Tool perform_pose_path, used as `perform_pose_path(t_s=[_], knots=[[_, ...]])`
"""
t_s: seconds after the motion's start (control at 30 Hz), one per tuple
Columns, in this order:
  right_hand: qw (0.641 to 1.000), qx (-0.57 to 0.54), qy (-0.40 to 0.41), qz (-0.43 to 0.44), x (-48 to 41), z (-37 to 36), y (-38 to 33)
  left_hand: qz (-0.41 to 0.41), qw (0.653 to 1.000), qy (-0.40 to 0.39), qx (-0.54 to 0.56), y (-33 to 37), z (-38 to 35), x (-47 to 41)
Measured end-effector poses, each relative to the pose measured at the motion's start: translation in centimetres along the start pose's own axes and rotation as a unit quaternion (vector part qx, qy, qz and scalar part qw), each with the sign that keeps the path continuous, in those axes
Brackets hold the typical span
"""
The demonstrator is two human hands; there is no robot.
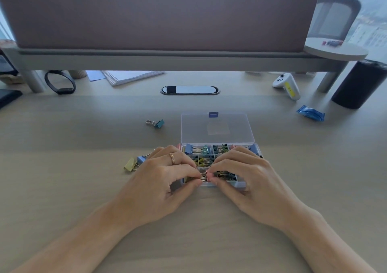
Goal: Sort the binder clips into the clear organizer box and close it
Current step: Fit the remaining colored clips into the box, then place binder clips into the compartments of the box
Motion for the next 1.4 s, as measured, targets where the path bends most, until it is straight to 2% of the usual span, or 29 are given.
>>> perform_pose_path(t_s=[0.2, 0.3, 0.47, 0.57, 0.63, 0.77, 0.87, 0.93, 1.13, 1.3, 1.4], knots=[[1.0, 0.004, 0.005, 0.005, 0.0, 0.0, 0.0, -0.006, 1.0, 0.005, 0.001, 0.1, 0.1, 0.0], [0.999, -0.001, 0.043, 0.004, 0.0, 0.3, -0.1, 0.01, 0.999, 0.025, 0.016, 0.1, 0.4, 0.1], [0.991, -0.002, 0.13, -0.02, 0.2, 1.6, 1.0, 0.1, 0.986, 0.122, 0.06, -1.8, 2.7, -0.9], [0.986, -0.008, 0.164, -0.03, 0.2, 2.1, 1.4, 0.195, 0.961, 0.183, 0.063, -5.2, 4.7, -1.7], [0.985, -0.013, 0.167, -0.038, 0.2, 2.0, 1.7, 0.245, 0.957, 0.155, 0.027, -7.2, 5.1, -1.8], [0.98, -0.036, 0.182, -0.073, 0.3, 2.0, 2.7, 0.251, 0.962, 0.015, -0.111, -9.0, 5.3, -1.5], [0.973, -0.051, 0.203, -0.1, 0.3, 2.1, 3.2, 0.289, 0.94, -0.125, -0.133, -8.7, 5.8, -1.4], [0.969, -0.055, 0.214, -0.109, 0.3, 2.2, 3.4, 0.293, 0.929, -0.174, -0.145, -8.0, 5.9, -1.4], [0.961, -0.063, 0.239, -0.128, 0.6, 2.5, 3.7, 0.274, 0.937, -0.179, -0.124, -7.0, 5.8, -1.8], [0.952, -0.095, 0.238, -0.166, 0.4, 2.9, 3.9, 0.271, 0.961, -0.032, -0.043, -4.8, 6.4, -3.7], [0.947, -0.149, 0.2, -0.201, -0.2, 3.6, 3.3, 0.216, 0.975, -0.038, 0.033, -0.3, 4.5, -5.3]])
Point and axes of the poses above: each hand's wrist, its own x-axis away from the middle knuckle, its own z-axis out of the back of the hand, y = z × x, the point moved 4 cm from there along -x, towards the middle knuckle, and after that the axes turned 2 degrees about y, right-handed, at the moved point
